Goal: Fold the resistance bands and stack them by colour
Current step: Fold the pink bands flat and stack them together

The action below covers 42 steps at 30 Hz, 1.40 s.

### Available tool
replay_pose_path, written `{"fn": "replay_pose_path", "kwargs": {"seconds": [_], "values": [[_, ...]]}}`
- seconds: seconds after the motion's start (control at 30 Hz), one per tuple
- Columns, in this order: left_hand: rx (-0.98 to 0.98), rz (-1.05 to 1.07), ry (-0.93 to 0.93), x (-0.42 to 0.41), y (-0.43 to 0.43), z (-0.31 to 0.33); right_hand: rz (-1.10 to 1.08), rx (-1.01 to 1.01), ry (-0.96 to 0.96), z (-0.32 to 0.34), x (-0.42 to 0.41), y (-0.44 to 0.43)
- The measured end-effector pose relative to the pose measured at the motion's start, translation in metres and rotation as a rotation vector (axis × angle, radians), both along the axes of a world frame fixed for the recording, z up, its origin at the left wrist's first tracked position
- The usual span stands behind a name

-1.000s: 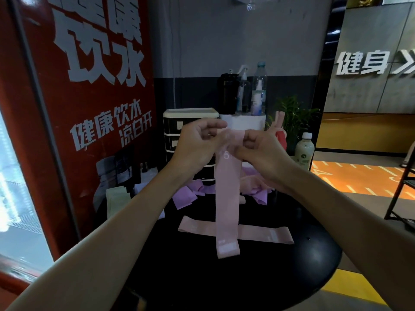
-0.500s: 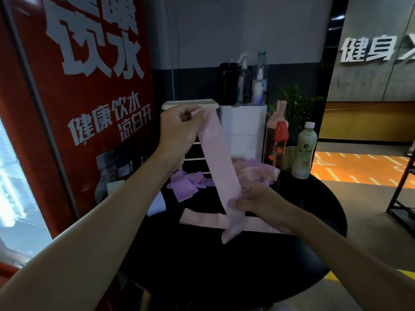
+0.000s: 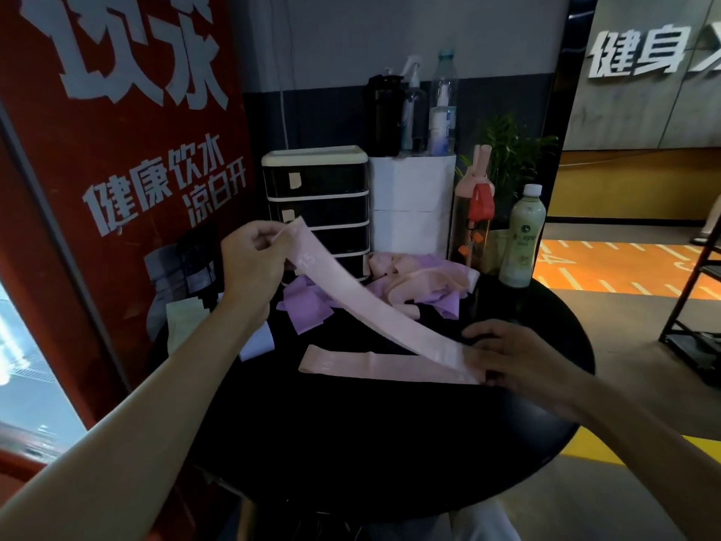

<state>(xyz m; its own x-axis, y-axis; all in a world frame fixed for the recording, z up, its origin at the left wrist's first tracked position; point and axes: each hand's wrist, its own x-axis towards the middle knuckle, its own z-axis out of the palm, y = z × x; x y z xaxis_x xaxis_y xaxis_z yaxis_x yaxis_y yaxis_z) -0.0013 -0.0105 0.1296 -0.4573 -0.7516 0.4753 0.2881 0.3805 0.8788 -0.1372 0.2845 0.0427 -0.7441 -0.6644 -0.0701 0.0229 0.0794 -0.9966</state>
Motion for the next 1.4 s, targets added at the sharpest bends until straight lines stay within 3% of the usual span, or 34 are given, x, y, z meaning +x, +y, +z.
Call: {"fn": "replay_pose_path", "kwargs": {"seconds": [0.07,0.17,0.27,0.47,0.77,1.4], "values": [[-0.023,0.044,-0.058,0.0,0.0,-0.02,-0.175,-0.036,0.038,-0.007,-0.011,0.001],[-0.15,0.049,-0.16,0.001,-0.002,-0.055,-0.335,0.03,0.243,-0.019,-0.023,0.001],[-0.262,0.043,-0.282,0.002,-0.006,-0.085,-0.404,0.119,0.468,-0.028,-0.025,0.001],[-0.256,0.053,-0.395,0.01,-0.009,-0.128,-0.493,0.237,0.735,-0.041,-0.017,0.001],[-0.336,0.084,-0.436,0.013,-0.008,-0.136,-0.45,0.322,0.858,-0.047,-0.02,0.0],[-0.429,0.066,-0.597,0.01,-0.012,-0.14,-0.436,0.461,0.863,-0.05,-0.025,0.0]]}}
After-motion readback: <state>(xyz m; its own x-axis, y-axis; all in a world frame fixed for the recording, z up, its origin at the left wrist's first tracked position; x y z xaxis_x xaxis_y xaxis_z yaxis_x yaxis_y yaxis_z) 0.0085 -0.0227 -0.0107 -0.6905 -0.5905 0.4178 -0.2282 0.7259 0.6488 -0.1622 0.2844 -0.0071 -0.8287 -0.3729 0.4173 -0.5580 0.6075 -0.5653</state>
